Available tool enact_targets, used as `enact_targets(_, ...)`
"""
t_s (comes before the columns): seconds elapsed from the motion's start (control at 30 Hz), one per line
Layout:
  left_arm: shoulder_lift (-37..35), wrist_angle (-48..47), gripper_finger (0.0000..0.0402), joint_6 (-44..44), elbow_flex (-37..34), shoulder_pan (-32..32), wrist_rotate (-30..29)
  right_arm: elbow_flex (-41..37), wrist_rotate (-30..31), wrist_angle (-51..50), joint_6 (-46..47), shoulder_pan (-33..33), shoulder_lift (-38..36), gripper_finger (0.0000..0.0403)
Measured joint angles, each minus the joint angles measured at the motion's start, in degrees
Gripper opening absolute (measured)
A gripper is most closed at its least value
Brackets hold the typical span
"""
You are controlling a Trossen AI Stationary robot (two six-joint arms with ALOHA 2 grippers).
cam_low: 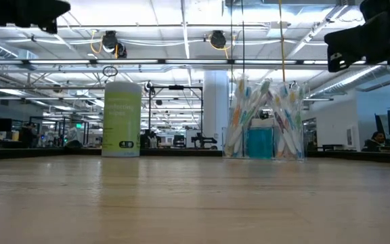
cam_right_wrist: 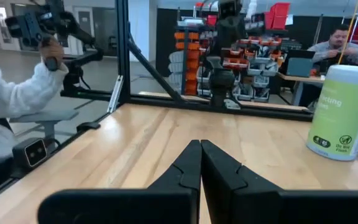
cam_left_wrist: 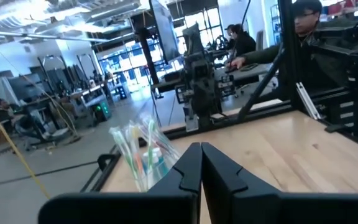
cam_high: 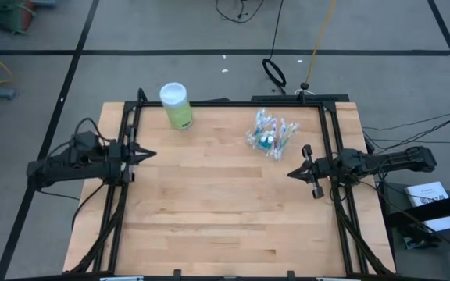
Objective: Pick & Place toothbrushing station
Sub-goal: Return to Home Position
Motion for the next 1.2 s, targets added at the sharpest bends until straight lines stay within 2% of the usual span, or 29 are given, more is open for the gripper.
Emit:
enact_targets(0.17, -5.4, 0.4, 0.0017, -1.0, -5.5, 0.0, -0.1, 0.0, 0.1, -3.1, -1.4, 0.0, -1.6, 0.0000)
enact_targets(0.47, -5.3, -0.5, 0.0006, -2.9, -6.5, 0.0, 0.1, -2.2, 0.1, -6.6, -7.8, 0.0, -5.5, 0.0000)
enact_targets(0.6, -5.3, 4.0, 0.0015, -2.6, -9.8, 0.0, 2.8, -4.1, 0.2, -5.8, -7.9, -0.2, -9.0, 0.0000)
enact_targets(0.77, -5.3, 14.3, 0.0003, -3.3, -16.2, 0.0, 3.0, -5.6, 0.2, -5.9, -7.5, -0.2, -12.5, 0.0000)
enact_targets(0.9, -5.3, 20.3, 0.0014, -5.5, -19.9, 0.0, 3.3, -6.2, 0.2, -6.4, -7.4, -0.2, -12.8, 0.0000)
enact_targets(1.2, -5.3, 20.5, 0.0009, -10.4, -21.5, 0.0, 9.2, -7.6, 0.2, -7.1, -7.4, -0.2, -12.7, 0.0000)
